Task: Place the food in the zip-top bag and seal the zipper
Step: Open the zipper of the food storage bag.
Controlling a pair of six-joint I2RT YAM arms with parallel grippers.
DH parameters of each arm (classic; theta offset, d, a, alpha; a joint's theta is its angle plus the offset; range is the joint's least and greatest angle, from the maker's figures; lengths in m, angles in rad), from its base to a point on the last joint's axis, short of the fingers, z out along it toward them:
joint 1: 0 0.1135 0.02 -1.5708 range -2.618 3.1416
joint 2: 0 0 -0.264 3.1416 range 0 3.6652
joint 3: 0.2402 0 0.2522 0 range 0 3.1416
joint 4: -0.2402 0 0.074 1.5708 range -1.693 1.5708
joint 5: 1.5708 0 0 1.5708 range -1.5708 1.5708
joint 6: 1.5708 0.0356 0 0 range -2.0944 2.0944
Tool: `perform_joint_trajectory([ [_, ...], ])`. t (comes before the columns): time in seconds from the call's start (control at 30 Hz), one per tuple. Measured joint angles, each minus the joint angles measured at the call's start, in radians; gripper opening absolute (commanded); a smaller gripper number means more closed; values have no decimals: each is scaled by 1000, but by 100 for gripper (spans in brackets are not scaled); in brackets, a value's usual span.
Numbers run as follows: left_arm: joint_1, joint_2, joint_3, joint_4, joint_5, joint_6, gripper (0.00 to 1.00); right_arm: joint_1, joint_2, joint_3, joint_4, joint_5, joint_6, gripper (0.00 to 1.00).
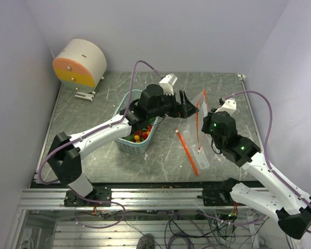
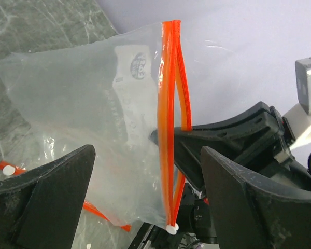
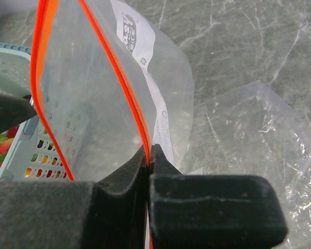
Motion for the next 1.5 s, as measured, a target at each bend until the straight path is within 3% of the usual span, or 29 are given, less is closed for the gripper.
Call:
perform_joint_trajectory([
  [0.47,-45,131,113,-86,-44,6,81,2,6,0,6,-2,-7,0],
  [0.7,-103,178,200,-167,-137,42,65,6,9,0,6,-2,-7,0],
  [0.9,-126,192,197,-233,-238,72,58,7,4,0,5,8,-6,0],
  [1.03,-129,192,171,-250,-326,94,45,7,-9,0,5,5,-6,0],
  [1.17,-128,198,157,-270,-409,116,8,7,-23,0,5,6,-6,0],
  [1.37,-129,189,156,-350,-528,181,7,9,-24,5,-48,80,9,0],
  [1.5,-129,124,156,-461,-643,235,7,9,55,95,-232,240,127,0],
])
